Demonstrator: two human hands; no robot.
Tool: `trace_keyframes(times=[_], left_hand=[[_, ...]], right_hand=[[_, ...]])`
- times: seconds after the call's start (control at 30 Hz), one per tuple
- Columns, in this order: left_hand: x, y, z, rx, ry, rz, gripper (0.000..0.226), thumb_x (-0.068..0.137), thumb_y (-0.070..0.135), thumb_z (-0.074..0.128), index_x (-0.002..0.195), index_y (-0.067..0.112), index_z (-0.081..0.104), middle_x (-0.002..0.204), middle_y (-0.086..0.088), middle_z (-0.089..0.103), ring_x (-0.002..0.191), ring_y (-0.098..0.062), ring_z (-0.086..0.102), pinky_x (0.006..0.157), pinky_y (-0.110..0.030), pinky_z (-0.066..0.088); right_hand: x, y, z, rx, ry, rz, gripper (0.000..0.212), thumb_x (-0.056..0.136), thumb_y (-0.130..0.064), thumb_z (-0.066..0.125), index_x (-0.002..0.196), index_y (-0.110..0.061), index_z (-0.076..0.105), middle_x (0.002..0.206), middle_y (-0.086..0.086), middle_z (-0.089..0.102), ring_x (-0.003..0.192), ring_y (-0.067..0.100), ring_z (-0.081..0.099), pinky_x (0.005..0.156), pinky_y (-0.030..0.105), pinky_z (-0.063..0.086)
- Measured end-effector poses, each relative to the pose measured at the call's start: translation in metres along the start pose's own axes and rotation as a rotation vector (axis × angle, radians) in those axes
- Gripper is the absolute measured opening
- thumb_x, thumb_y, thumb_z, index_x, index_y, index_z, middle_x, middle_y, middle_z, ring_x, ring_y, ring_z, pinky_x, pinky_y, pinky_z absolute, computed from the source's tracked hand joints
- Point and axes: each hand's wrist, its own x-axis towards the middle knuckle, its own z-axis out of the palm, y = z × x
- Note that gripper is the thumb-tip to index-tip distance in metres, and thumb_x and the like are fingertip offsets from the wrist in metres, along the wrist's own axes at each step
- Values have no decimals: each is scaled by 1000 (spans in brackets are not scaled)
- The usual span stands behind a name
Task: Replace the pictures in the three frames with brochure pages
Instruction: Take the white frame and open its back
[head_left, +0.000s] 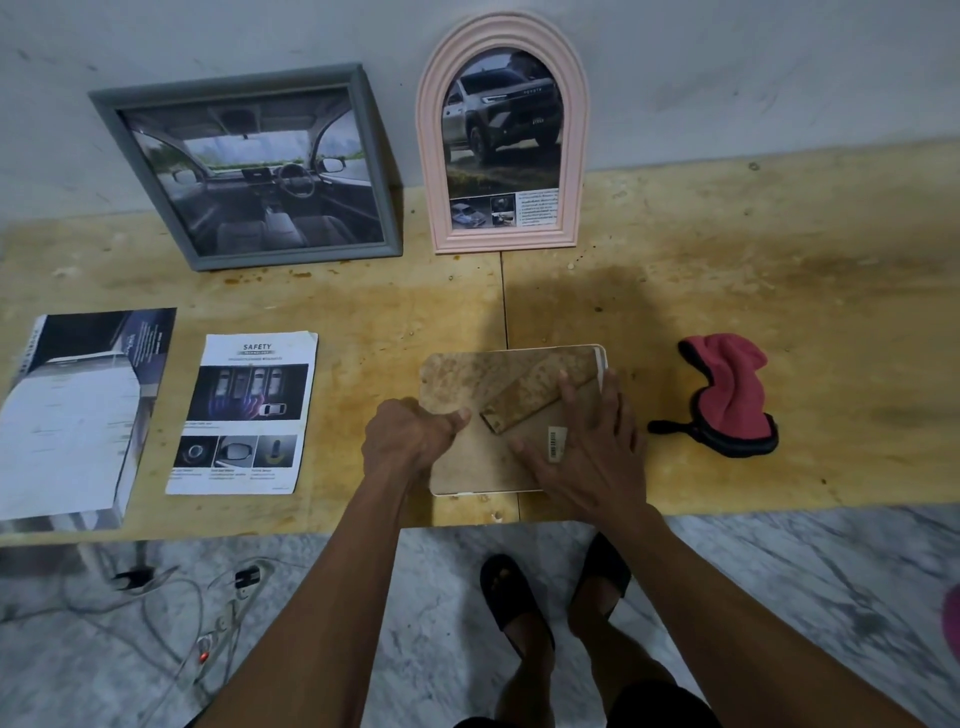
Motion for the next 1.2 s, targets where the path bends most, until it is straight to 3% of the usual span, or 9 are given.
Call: trace_keyframes(times=[0.23, 0.33, 0.43, 0.5, 0.6, 0.77, 0.97, 1.1, 1.2], left_hand=[[7, -11, 2, -88, 15, -4, 50, 67, 56, 84, 77, 11, 64, 101, -11, 72, 94, -34, 67, 82, -47, 59], [11, -17, -4, -133, 27, -19, 47, 69, 52, 85, 70, 12, 58, 105, -11, 72, 101, -33, 66, 84, -41, 56], [16, -26, -10, -209, 37, -57, 46, 69, 47, 87, 69, 13, 56, 92, -13, 73, 96, -34, 68, 73, -38, 53], [21, -31, -13, -263, 37, -74, 47, 66, 44, 89, 74, 13, 56, 93, -16, 72, 96, -36, 68, 69, -38, 51], [22, -33, -16, -300, 44, -63, 55, 71, 37, 87, 104, 5, 58, 109, -13, 67, 100, -31, 63, 74, -35, 50], [15, -31, -17, -395, 3, 13, 55, 87, 19, 76, 129, 6, 44, 112, -4, 55, 98, -21, 54, 78, -31, 44], [18, -39, -33, -404, 33, 81, 38, 89, 20, 71, 121, 13, 52, 110, -6, 64, 89, -20, 62, 71, -32, 52], [20, -47, -54, -431, 105, 71, 43, 85, 22, 74, 124, 13, 58, 111, -4, 67, 97, -24, 63, 85, -38, 54], [14, -47, -64, -481, 120, 80, 38, 86, 21, 73, 121, 13, 59, 106, -2, 67, 91, -20, 64, 79, -35, 52]], right_hand=[[-3, 8, 3, 113, 61, -16, 91, 90, -67, 41, 155, -28, -8, 163, 2, -10, 149, 27, 1, 116, 53, 14], [-3, 8, 4, 104, 58, 1, 83, 93, -63, 38, 155, -28, -5, 163, 2, -10, 149, 29, 2, 116, 53, 14], [-2, 8, 5, 64, 64, -5, 71, 96, -57, 36, 155, -30, 7, 164, 5, -7, 148, 32, 5, 115, 55, 17], [-2, 9, 6, 54, 60, -4, 67, 97, -57, 32, 154, -31, 10, 164, 4, -8, 148, 30, 3, 115, 54, 16], [-2, 10, 7, 43, 56, -10, 65, 99, -54, 30, 155, -31, 9, 164, 3, -11, 149, 29, 0, 117, 52, 13], [-1, 10, 9, 18, 67, -6, 63, 100, -53, 30, 155, -29, 11, 164, 3, -10, 149, 28, 0, 117, 50, 13], [-1, 6, 4, 13, 49, 19, 62, 100, -54, 27, 155, -30, 11, 163, 2, -11, 149, 28, 0, 117, 51, 13], [-1, 2, 0, 32, 16, 34, 62, 99, -54, 28, 154, -29, 13, 163, 3, -10, 149, 29, -1, 118, 52, 14], [-1, -5, -12, 89, -21, 57, 63, 99, -56, 28, 154, -28, 15, 163, 6, -7, 149, 31, -1, 118, 52, 13]])
